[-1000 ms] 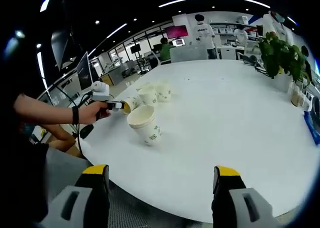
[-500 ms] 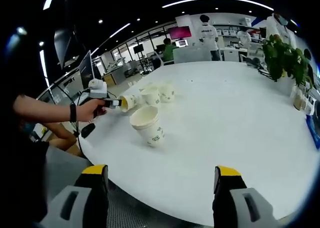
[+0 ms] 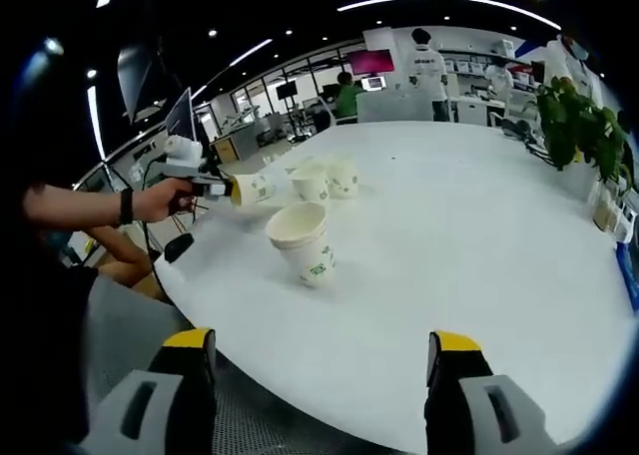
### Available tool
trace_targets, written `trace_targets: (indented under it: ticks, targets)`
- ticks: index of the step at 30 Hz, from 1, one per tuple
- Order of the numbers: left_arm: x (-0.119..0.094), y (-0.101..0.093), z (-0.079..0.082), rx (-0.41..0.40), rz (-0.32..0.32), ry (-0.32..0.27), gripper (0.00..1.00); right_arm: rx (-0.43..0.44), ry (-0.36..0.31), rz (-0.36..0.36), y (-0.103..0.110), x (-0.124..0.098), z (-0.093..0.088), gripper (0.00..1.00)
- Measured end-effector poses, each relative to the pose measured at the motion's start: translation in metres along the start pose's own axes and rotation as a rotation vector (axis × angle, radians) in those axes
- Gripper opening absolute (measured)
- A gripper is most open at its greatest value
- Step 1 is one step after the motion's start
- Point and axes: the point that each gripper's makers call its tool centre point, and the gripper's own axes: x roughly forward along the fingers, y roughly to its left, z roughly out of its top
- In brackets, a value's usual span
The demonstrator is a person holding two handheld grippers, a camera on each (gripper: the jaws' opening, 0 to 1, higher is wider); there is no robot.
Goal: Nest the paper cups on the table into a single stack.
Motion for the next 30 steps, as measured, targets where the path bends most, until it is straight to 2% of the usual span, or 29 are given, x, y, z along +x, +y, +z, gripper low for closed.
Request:
trace_targets:
  ticks: [4, 6, 8, 10, 13, 17, 18, 19, 20, 21, 23, 30]
  targets:
    - [-0.01, -0.006, 0.014, 0.019, -0.044, -0.011, 0.0, -0.003, -0.007, 0.003, 0.001, -0.001, 0.002, 0.88]
    - [-0.016, -0.017, 0.022, 0.038, -0.086, -0.012, 0.0, -0.002, -0.01, 0.004, 0.001, -0.001, 0.003, 0.88]
    - [-0.022, -0.039, 0.025, 0.056, -0.196, 0.031, 0.0, -0.008, -0.006, 0.009, 0.002, -0.001, 0.002, 0.88]
    - [-0.031, -0.053, 0.033, 0.165, -0.213, 0.045, 0.0, -0.027, 0.003, 0.007, 0.002, 0.0, 0.0, 0.88]
    - [-0.03, -0.059, 0.033, 0.243, -0.244, 0.066, 0.0, -0.049, 0.012, 0.008, 0.006, 0.002, -0.001, 0.89]
    - [-0.038, -0.083, 0.05, 0.261, -0.311, 0.085, 0.0, -0.071, 0.029, 0.018, 0.009, 0.002, -0.005, 0.89]
    - [-0.041, -0.093, 0.05, 0.249, -0.357, 0.106, 0.0, -0.084, 0.042, 0.024, 0.009, 0.003, -0.006, 0.89]
    - [-0.036, -0.094, 0.047, 0.258, -0.391, 0.13, 0.0, -0.092, 0.047, 0.028, 0.01, 0.004, -0.007, 0.9]
    - [-0.036, -0.095, 0.05, 0.282, -0.383, 0.131, 0.0, -0.097, 0.051, 0.031, 0.012, 0.004, -0.007, 0.9]
    - [-0.038, -0.102, 0.054, 0.316, -0.4, 0.138, 0.0, -0.105, 0.053, 0.034, 0.013, 0.004, -0.007, 0.9]
    - [-0.044, -0.114, 0.057, 0.333, -0.437, 0.171, 0.0, -0.114, 0.054, 0.033, 0.013, 0.004, -0.007, 0.9]
    - [-0.05, -0.135, 0.063, 0.45, -0.486, 0.236, 0.0, -0.13, 0.053, 0.028, 0.012, 0.003, -0.008, 0.9]
